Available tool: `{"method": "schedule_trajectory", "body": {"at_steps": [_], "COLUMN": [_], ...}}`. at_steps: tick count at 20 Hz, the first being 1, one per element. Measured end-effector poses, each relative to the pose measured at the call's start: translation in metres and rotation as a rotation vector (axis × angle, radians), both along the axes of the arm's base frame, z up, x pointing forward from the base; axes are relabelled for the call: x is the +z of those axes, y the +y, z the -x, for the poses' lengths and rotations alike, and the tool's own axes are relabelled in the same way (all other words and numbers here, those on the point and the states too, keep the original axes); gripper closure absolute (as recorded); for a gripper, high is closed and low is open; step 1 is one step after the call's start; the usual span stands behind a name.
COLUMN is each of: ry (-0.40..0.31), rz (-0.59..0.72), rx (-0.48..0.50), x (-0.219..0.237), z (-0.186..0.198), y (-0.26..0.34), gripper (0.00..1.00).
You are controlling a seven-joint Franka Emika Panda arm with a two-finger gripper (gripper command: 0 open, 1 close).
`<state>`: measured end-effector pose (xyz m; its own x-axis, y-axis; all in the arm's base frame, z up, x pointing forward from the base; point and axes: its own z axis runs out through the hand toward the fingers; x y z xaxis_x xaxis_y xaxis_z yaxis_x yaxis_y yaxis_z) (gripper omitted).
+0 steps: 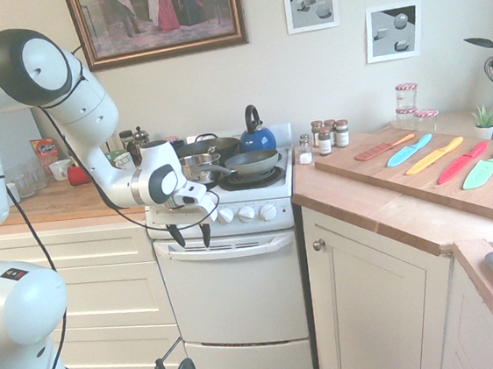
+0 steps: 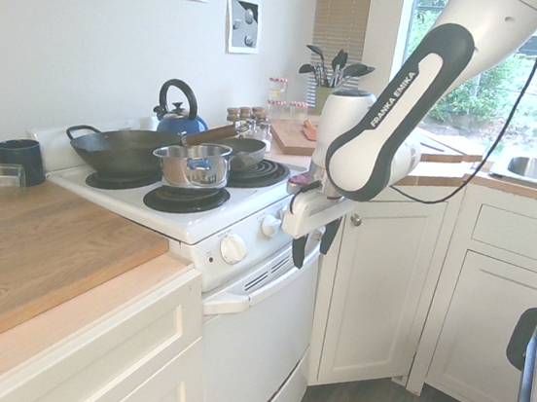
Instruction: Open the oven
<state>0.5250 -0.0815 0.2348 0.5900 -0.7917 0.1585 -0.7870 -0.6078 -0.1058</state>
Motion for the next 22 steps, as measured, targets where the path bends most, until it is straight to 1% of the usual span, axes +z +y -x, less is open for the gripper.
{"method": "schedule_trajectory", "body": {"at_steps": [4, 8, 12, 15, 22], "ry": [-0.029, -0.033, -0.018, -0.045, -0.076], "rz": [-0.002, -0.007, -0.006, -0.003, -0.011], "rx": [0.03, 0.066, 0.117, 0.14, 0.175], "x": [-0.012, -0.024, -0.046, -0.059, -0.084], "z": [-0.025, -0.042, -0.043, -0.044, -0.041], "y": [-0.008, -0.007, 0.003, 0.001, -0.01], "gripper": [0.0, 0.0, 0.0, 0.0, 0.0]}}
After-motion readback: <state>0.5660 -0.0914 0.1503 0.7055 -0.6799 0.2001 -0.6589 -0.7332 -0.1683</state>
